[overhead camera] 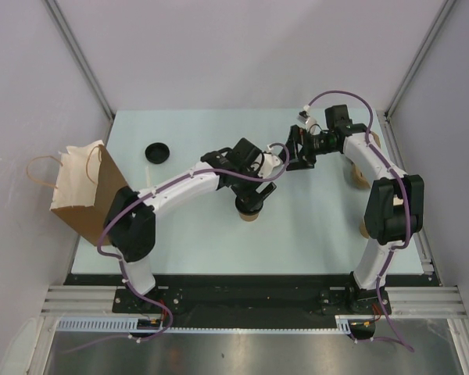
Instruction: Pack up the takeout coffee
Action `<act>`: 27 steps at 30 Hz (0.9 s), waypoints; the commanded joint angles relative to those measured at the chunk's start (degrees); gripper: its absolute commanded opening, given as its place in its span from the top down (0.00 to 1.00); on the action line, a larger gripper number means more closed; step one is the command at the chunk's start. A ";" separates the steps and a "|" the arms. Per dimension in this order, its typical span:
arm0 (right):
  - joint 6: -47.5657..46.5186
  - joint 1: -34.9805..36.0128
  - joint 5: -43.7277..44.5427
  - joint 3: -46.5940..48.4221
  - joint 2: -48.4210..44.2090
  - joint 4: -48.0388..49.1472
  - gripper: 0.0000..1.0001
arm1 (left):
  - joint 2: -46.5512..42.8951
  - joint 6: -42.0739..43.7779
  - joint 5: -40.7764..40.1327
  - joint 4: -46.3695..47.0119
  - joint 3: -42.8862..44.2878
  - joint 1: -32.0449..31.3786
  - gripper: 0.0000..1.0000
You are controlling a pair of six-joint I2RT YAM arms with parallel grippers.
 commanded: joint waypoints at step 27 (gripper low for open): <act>0.91 -1.46 -2.90 -0.22 -0.68 1.33 0.00 | -1.99 1.62 -2.63 0.61 -2.06 -0.64 0.45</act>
